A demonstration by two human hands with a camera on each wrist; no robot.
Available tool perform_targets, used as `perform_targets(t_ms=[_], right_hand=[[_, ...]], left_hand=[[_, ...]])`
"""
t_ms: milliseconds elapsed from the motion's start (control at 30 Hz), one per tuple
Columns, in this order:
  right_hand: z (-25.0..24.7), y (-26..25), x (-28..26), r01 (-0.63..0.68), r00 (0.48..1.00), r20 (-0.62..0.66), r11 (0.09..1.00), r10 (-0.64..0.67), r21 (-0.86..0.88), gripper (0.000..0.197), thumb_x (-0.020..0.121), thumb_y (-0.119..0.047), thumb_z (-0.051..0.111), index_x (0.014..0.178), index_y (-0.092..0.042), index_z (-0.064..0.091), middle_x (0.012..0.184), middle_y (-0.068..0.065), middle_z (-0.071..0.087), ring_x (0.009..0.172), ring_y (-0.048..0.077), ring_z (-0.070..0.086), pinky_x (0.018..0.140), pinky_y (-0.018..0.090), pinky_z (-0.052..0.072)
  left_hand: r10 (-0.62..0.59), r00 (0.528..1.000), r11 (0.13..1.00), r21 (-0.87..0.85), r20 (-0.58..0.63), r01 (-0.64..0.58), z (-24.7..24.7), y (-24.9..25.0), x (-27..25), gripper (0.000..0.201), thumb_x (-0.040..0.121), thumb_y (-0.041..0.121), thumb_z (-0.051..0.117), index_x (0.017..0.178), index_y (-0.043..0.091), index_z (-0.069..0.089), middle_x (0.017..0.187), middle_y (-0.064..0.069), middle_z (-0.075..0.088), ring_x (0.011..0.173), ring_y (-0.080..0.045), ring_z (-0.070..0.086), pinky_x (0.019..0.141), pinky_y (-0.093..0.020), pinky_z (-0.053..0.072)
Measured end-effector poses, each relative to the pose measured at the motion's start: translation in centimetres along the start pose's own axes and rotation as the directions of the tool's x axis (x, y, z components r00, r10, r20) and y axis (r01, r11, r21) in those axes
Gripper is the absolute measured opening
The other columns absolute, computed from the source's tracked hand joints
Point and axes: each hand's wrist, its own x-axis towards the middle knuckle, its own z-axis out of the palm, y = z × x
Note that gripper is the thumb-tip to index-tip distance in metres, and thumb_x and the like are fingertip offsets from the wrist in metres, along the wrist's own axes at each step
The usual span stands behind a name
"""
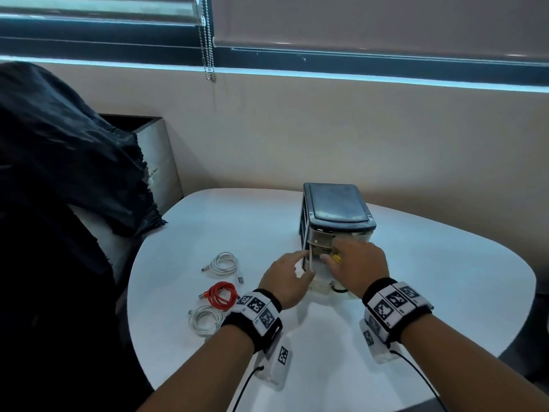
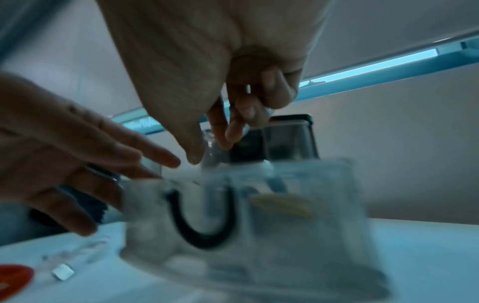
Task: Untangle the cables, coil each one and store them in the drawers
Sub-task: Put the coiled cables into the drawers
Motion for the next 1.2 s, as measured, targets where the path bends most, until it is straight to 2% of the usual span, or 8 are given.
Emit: perform_targets(t_ms=[233, 467, 600, 733, 900, 967, 1067, 1200], right_hand=[[-0.5, -9.4, 0.3, 0.229, 0.967, 0.068, 0.955, -0.245, 0.187, 0.031, 0.095, -0.051, 0.050, 0.106, -0.026, 0.064, 0.095, -0.005, 0.070, 0.091, 0.018, 0.064, 0.076, 0.031, 0.047], [5.1, -17.7, 0.9, 0.184, 0.884, 0.388, 0.957, -0.261, 0.225, 0.026, 0.091, -0.042, 0.054, 0.105, -0.024, 0.069, 0.109, 0.001, 0.069, 0.102, 0.025, 0.065, 0.083, 0.033, 0.051], [7.6, -19.4, 0.6, 0.166, 0.830, 0.508, 0.972, -0.229, 0.167, 0.030, 0.088, -0.039, 0.055, 0.107, -0.022, 0.070, 0.108, 0.007, 0.068, 0.103, 0.030, 0.064, 0.087, 0.035, 0.054], [8.5, -19.6, 0.6, 0.171, 0.863, 0.471, 0.983, -0.183, 0.067, 0.028, 0.089, -0.023, 0.059, 0.117, -0.022, 0.065, 0.119, 0.007, 0.061, 0.113, 0.029, 0.057, 0.089, 0.035, 0.049], [7.4, -17.8, 0.5, 0.021, 0.884, 0.452, 0.977, -0.117, 0.212, 0.021, 0.087, -0.015, 0.055, 0.102, -0.021, 0.069, 0.106, 0.006, 0.068, 0.097, 0.028, 0.066, 0.077, 0.030, 0.050], [6.5, -17.1, 0.2, -0.025, 0.901, 0.421, 0.955, -0.106, 0.295, 0.018, 0.087, -0.016, 0.056, 0.097, -0.020, 0.070, 0.100, 0.006, 0.071, 0.092, 0.027, 0.067, 0.075, 0.030, 0.052], [5.2, -16.6, -0.7, -0.015, 0.938, 0.322, 0.910, -0.131, 0.413, 0.016, 0.090, -0.019, 0.058, 0.096, -0.018, 0.072, 0.102, 0.005, 0.070, 0.091, 0.024, 0.064, 0.079, 0.033, 0.053], [3.9, -15.9, -2.2, 0.098, 0.967, 0.161, 0.871, -0.198, 0.481, 0.019, 0.093, -0.019, 0.059, 0.107, -0.023, 0.071, 0.112, 0.002, 0.061, 0.099, 0.023, 0.061, 0.086, 0.033, 0.050]], left_hand=[[-0.292, 0.922, 0.953, -0.001, -0.254, 0.302, -5.2, -6.8, -3.8, 0.052, 0.082, 0.035, 0.062, 0.133, 0.033, 0.053, 0.139, 0.004, 0.056, 0.129, -0.019, 0.049, 0.106, -0.041, 0.042], [-0.487, 0.871, 0.870, 0.046, -0.071, 0.490, -8.2, -12.9, -8.2, 0.079, 0.086, 0.025, 0.064, 0.154, 0.018, 0.024, 0.156, -0.007, 0.036, 0.142, -0.024, 0.035, 0.113, -0.034, 0.032], [-0.490, 0.870, 0.868, 0.068, -0.055, 0.492, -8.7, -13.9, -8.6, 0.071, 0.086, 0.020, 0.061, 0.150, 0.020, 0.031, 0.147, -0.005, 0.047, 0.133, -0.024, 0.046, 0.107, -0.032, 0.039], [-0.459, 0.887, 0.880, 0.109, -0.055, 0.462, -9.0, -13.8, -8.4, 0.058, 0.087, 0.020, 0.059, 0.143, 0.023, 0.043, 0.140, -0.002, 0.055, 0.127, -0.022, 0.052, 0.104, -0.030, 0.041], [-0.489, 0.872, 0.868, 0.084, -0.035, 0.490, -8.9, -13.7, -8.4, 0.065, 0.089, 0.028, 0.059, 0.149, 0.023, 0.034, 0.149, -0.002, 0.046, 0.135, -0.021, 0.043, 0.111, -0.032, 0.035], [-0.492, 0.859, 0.865, 0.028, -0.144, 0.501, -8.6, -13.1, -8.0, 0.056, 0.091, 0.037, 0.058, 0.144, 0.024, 0.043, 0.145, -0.003, 0.050, 0.132, -0.024, 0.047, 0.110, -0.038, 0.038], [-0.444, 0.825, 0.896, -0.161, -0.349, 0.414, -8.4, -10.8, -7.2, 0.044, 0.095, 0.045, 0.052, 0.133, 0.022, 0.054, 0.134, 0.000, 0.057, 0.122, -0.024, 0.054, 0.103, -0.038, 0.043], [-0.444, 0.868, 0.840, -0.438, -0.221, 0.318, -8.6, -7.6, -6.1, 0.024, 0.091, 0.032, 0.063, 0.098, 0.011, 0.072, 0.090, -0.003, 0.075, 0.079, -0.023, 0.071, 0.070, -0.033, 0.053]])
